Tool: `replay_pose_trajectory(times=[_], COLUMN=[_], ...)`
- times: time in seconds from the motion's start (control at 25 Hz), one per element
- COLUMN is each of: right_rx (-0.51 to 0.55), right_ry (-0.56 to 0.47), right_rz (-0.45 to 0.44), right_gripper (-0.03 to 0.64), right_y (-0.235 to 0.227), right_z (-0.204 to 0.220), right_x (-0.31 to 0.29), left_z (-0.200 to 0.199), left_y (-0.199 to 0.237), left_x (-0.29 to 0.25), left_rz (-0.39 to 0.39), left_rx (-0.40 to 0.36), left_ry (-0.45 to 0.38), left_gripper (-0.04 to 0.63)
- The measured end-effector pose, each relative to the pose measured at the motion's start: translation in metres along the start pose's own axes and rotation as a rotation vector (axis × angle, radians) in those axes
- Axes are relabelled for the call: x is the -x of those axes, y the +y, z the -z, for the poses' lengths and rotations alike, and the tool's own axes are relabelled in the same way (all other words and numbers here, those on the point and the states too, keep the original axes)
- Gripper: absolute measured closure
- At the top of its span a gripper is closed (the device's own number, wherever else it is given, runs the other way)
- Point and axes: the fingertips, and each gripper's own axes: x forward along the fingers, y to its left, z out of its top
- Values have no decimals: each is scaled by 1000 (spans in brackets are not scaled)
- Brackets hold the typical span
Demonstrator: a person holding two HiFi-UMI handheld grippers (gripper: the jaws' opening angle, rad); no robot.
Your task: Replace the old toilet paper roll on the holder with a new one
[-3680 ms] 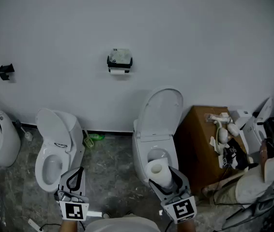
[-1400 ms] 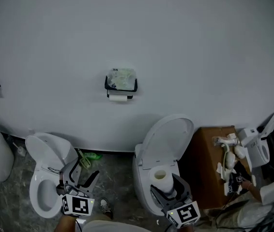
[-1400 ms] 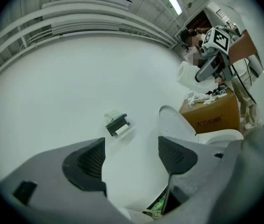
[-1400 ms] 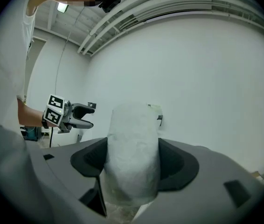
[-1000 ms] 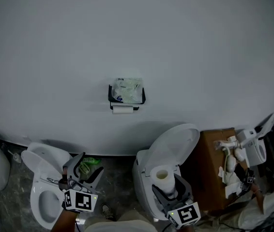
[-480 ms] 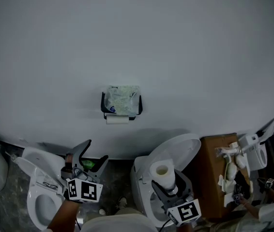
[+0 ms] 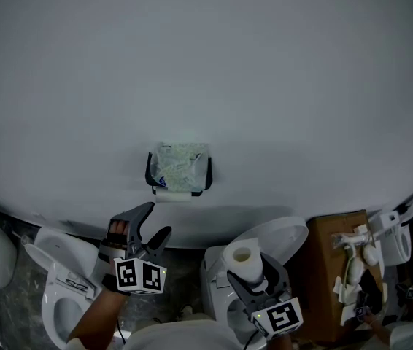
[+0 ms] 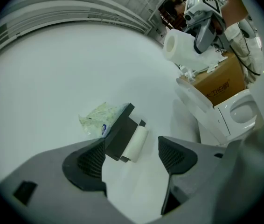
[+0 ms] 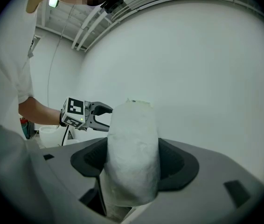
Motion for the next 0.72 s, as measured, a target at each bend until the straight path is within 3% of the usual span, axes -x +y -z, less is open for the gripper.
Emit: replay_pose_trajectory(times=[0.72], right_rx=[-56], right_ry=[-16], right_rz=[-46], right_gripper=[305], right_y=[-20], right_z=[13], right_x=[-14], left_z=[15], left_y=[-12], left_x=[-85], left_rz=[26], left_rx=[-178], left_ry=[177], left_gripper=[256])
